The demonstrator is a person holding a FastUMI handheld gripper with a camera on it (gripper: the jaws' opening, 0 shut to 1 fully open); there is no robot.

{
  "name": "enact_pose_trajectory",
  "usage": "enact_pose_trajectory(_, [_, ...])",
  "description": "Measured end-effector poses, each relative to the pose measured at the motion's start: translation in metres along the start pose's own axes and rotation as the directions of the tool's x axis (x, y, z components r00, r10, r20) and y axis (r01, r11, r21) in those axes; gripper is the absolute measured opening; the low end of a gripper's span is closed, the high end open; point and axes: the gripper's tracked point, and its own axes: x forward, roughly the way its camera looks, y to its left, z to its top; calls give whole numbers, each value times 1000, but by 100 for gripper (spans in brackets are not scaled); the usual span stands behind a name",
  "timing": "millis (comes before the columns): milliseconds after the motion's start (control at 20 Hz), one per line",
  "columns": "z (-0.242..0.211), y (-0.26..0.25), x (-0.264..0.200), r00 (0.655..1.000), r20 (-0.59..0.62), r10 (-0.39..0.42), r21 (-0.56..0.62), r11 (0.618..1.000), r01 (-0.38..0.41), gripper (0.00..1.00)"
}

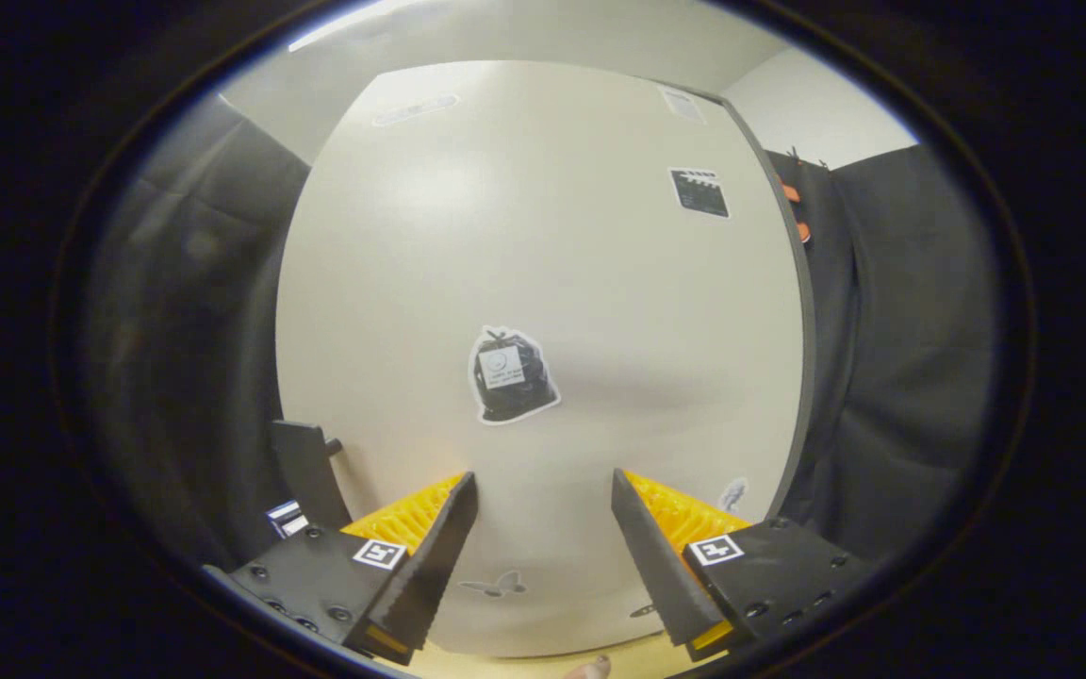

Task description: Open the shoe cabinet door, grab the shoes and put them into the shoe cabinet, then close the shoe cabinet door.

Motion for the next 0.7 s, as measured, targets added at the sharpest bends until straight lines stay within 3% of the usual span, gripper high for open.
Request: enact_pose_trajectory(700, [-8, 8, 15, 1000, -3, -26, 24, 999, 26, 93])
